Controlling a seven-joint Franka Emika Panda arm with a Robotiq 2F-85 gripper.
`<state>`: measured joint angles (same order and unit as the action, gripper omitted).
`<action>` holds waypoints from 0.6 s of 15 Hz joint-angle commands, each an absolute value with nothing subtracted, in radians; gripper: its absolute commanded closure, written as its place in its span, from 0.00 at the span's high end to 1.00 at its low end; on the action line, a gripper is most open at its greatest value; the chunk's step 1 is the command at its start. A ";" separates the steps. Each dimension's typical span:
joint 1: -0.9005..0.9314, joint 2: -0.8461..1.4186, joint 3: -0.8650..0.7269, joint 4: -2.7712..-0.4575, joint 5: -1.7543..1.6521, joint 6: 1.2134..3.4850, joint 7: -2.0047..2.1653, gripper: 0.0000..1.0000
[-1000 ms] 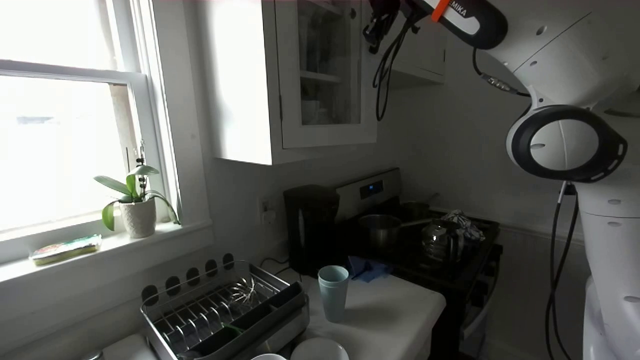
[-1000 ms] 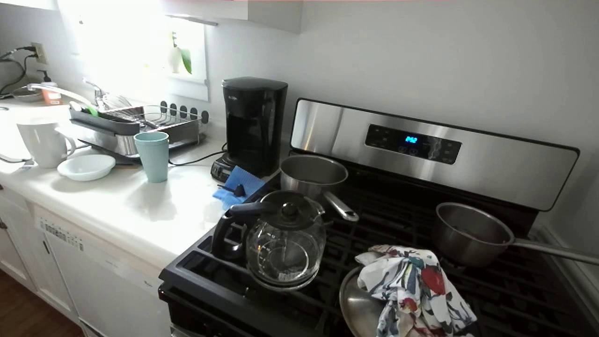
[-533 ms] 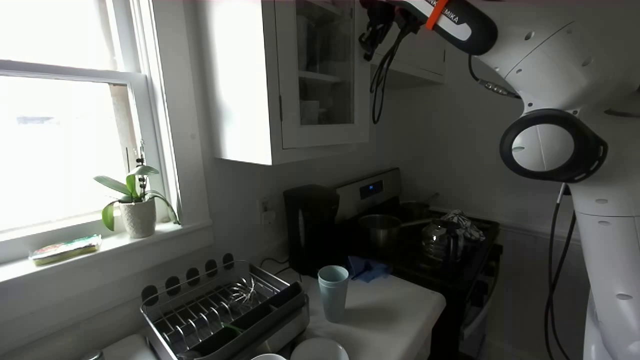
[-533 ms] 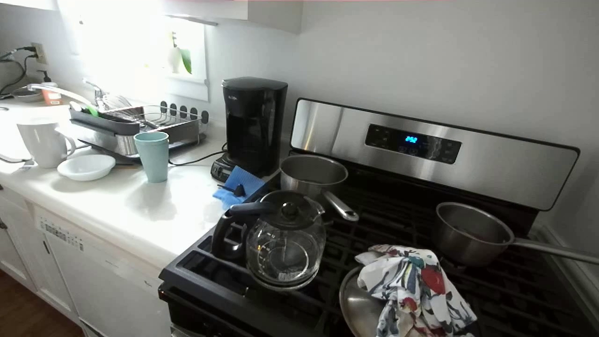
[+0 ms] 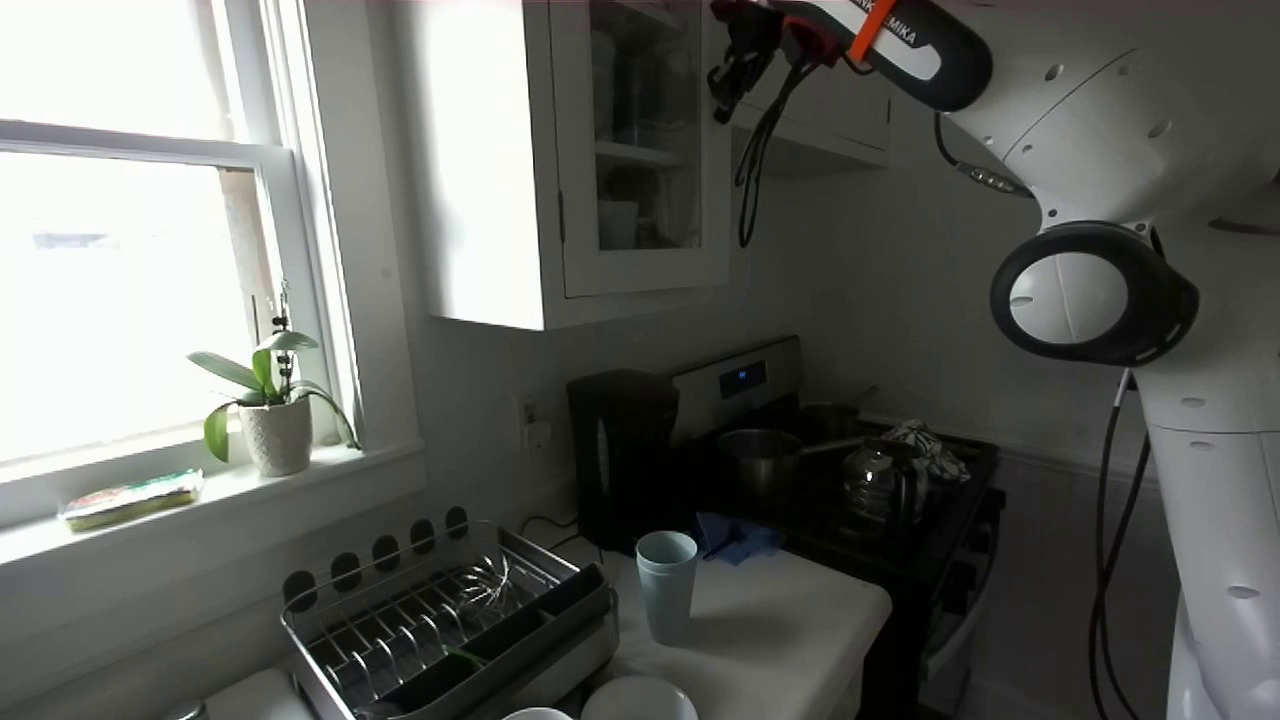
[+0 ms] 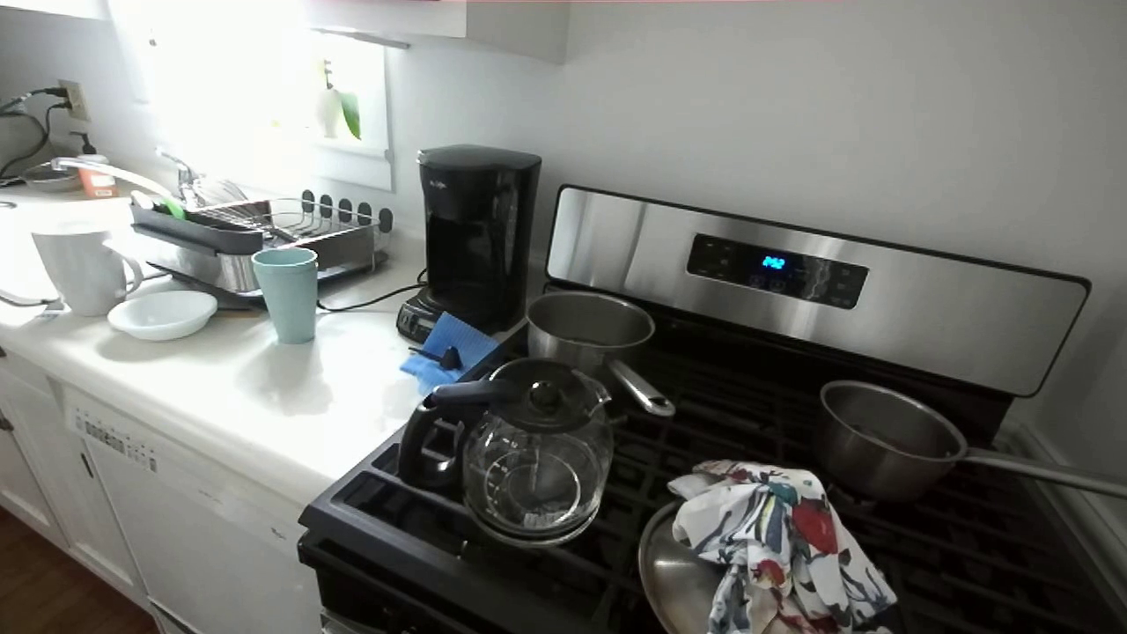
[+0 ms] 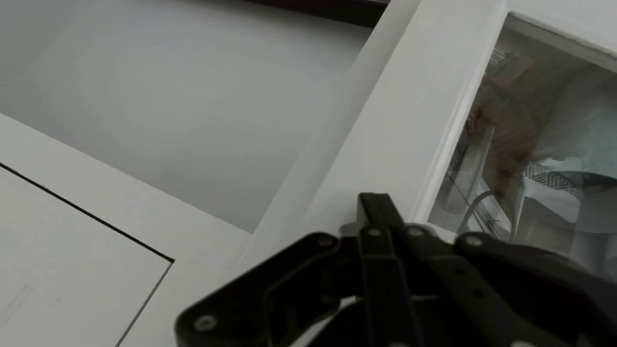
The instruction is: Place the cup in the cabinet, then close the cabinet
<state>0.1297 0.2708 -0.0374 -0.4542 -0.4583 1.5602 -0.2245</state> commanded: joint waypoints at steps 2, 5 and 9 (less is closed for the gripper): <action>0.140 0.254 -0.057 -0.432 -0.431 1.523 -0.214 0.00; 0.153 0.204 -0.055 -0.449 -0.438 1.458 -0.223 0.00; 0.148 0.157 -0.049 -0.451 -0.441 1.365 -0.216 0.00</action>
<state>0.1426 0.1969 -0.0443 -0.4513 -0.4502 1.4203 -0.2198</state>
